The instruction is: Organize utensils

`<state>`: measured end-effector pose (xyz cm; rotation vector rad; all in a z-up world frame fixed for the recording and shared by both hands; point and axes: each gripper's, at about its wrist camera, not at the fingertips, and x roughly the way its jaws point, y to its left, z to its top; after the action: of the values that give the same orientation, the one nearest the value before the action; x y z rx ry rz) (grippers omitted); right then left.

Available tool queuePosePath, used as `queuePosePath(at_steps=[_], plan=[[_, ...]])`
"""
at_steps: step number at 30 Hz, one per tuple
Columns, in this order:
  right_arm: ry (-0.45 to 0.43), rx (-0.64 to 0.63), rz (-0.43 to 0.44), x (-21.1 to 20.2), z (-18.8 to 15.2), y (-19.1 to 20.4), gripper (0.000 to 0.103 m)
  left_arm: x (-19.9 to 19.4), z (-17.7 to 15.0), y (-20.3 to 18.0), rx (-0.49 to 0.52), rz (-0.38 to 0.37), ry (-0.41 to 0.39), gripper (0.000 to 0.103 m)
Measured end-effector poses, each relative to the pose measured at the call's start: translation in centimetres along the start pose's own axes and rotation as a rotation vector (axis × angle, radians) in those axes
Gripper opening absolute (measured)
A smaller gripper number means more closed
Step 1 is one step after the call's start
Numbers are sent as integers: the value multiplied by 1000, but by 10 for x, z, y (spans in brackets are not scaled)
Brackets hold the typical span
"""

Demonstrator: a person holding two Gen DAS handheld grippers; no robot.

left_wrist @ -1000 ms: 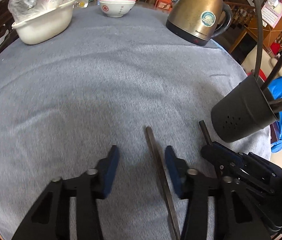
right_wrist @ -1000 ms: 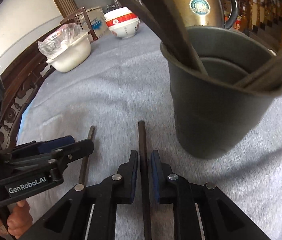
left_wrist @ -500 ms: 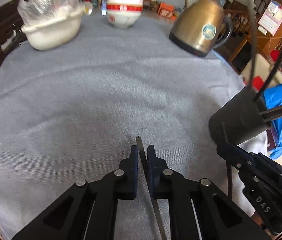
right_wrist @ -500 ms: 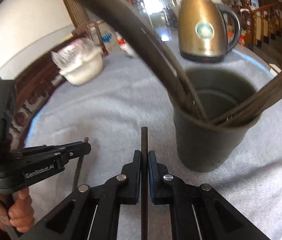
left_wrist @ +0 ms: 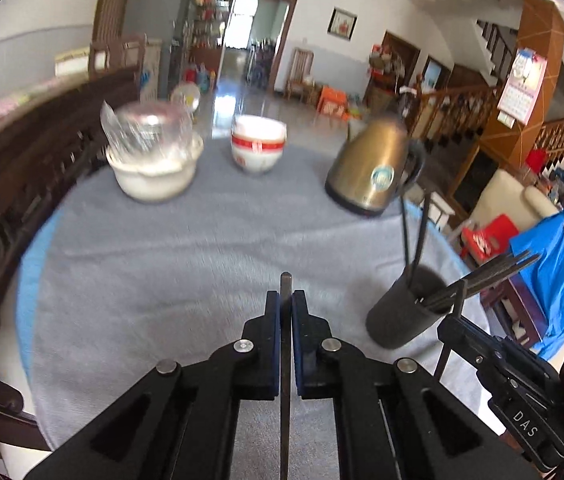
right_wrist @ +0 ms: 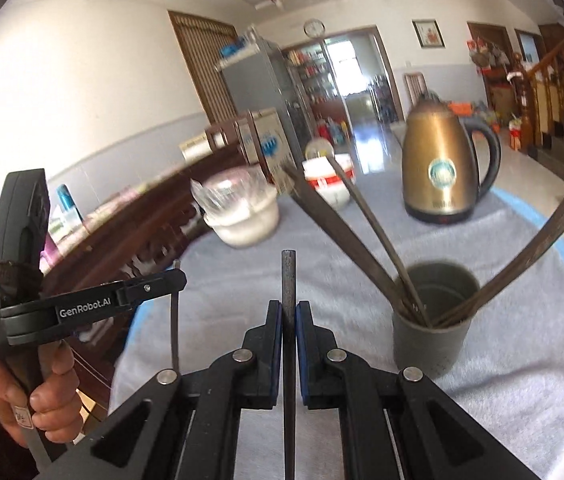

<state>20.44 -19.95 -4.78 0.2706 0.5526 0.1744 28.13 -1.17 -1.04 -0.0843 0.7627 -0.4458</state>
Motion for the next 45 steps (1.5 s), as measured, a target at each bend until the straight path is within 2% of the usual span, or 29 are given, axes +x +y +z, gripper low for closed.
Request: queuePosePath(at_steps=[8,30,45], plan=[[-107,-3,16,-34,13,10,8,-38,9,-23,56,63,-120,5],[-281,38,21,-98,34,-4,8,-76,12,-78,168,177,-214,5],[-372,89,5,-145,46,-40,8,-84,14,-119,231,161,-239,5]])
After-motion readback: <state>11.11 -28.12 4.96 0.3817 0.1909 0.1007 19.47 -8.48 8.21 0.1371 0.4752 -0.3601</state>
